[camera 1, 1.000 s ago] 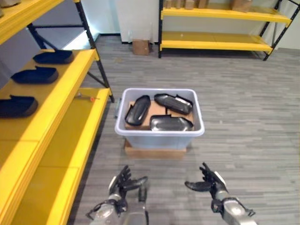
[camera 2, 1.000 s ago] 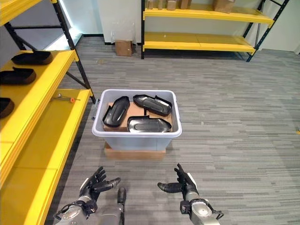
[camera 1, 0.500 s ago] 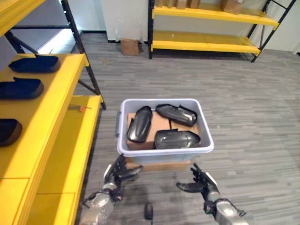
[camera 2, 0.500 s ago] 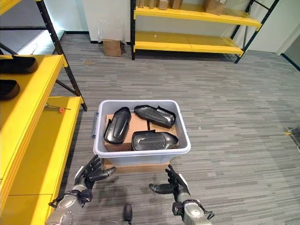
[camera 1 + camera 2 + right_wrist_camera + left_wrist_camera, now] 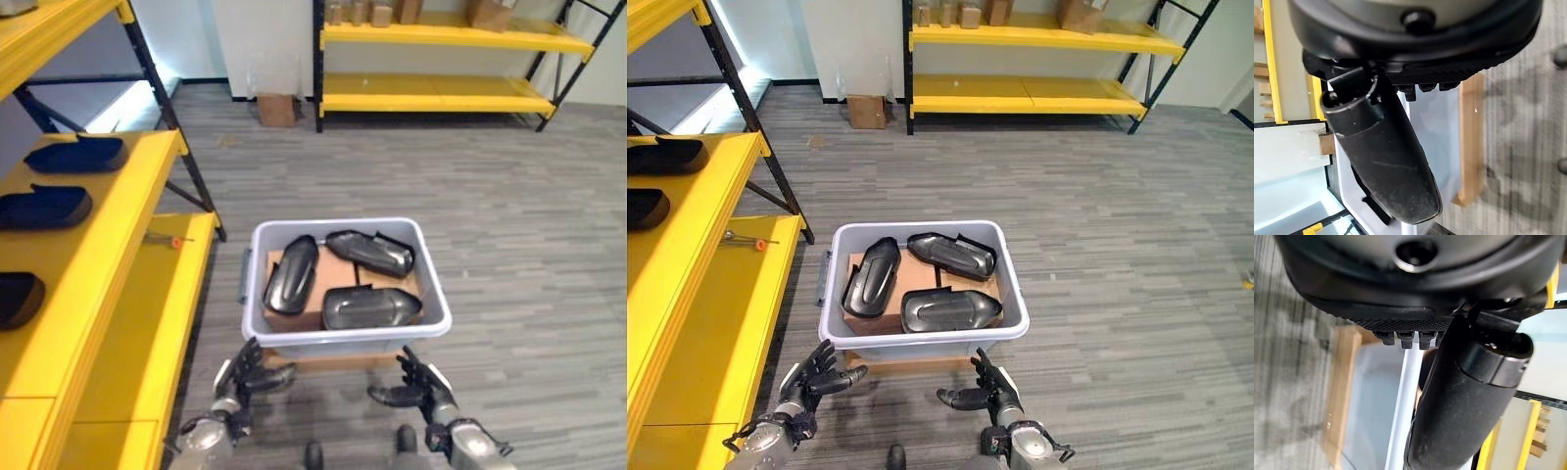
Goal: Move parts from the plastic box to the shelf.
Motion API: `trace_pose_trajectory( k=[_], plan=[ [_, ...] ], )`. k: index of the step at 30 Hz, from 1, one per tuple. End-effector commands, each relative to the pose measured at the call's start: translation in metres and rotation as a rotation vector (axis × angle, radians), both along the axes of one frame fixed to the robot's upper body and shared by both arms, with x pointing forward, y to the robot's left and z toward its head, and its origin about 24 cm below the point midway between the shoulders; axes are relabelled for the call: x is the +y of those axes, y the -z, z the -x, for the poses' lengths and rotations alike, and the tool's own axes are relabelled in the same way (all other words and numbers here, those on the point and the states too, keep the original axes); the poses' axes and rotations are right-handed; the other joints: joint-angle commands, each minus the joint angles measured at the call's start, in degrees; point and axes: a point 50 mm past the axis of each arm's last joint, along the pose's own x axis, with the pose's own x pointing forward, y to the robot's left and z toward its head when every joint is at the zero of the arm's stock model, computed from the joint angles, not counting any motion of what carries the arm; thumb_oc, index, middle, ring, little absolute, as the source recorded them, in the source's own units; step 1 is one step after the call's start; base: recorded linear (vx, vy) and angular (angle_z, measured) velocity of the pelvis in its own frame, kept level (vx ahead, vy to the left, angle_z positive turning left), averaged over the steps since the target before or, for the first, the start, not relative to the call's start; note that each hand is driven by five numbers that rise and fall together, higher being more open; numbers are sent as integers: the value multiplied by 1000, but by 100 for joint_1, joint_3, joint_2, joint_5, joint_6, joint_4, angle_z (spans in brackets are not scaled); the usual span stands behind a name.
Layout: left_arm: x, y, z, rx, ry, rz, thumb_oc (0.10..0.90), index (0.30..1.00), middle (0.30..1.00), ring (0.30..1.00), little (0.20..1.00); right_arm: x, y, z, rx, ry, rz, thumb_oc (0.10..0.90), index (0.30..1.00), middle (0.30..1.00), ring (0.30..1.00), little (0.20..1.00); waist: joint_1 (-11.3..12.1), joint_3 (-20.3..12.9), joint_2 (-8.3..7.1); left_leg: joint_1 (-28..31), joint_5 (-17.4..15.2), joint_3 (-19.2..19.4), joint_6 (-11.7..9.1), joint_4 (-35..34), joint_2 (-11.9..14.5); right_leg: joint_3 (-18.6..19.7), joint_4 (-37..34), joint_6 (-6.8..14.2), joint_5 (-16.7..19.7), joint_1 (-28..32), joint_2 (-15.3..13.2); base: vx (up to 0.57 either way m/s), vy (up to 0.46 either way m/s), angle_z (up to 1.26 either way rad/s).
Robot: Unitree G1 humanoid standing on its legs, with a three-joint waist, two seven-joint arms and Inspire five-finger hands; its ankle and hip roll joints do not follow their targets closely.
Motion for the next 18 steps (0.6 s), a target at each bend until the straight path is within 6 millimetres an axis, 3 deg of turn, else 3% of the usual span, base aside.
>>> trace_pose_trajectory(
  k=[1, 4, 5, 18],
  plan=[
    [-15, -29, -31, -202, 66, 25, 900, 1000, 1000, 1000, 1000, -16, -35, -31, -205, -18, 53, 900, 1000, 1000, 1000, 1000, -134, -323, 343, -91, -323, -190, -248, 195, 711, -15, 545, -8, -503, -149, 284, 43, -210, -3],
    [-15, -29, -31, -204, 58, 37, 900, 1000, 1000, 1000, 1000, -18, -35, -32, -210, -12, 58, 900, 1000, 1000, 1000, 1000, -141, -353, 366, -93, -220, -235, -338, 105, 851, -61, 563, -79, -652, -116, 409, 10, -202, 13],
    [-19, -28, -31, -202, 58, 52, 900, 1000, 1000, 1000, 1000, -23, -35, -32, -209, 0, 66, 900, 1000, 1000, 1000, 1000, -150, -353, 410, -92, -71, -314, -466, -24, 1087, -153, 588, -201, -870, -82, 602, -2, -248, 13],
    [-24, -24, -30, -191, 56, 83, 900, 1000, 1000, 1000, 1000, -28, -44, -39, -257, 8, 80, 900, 1000, 1000, 1000, 1000, -120, -378, 507, -45, 171, -312, -744, -126, 1445, -358, 144, -401, -970, 250, 954, 19, -116, 4]
  ],
)
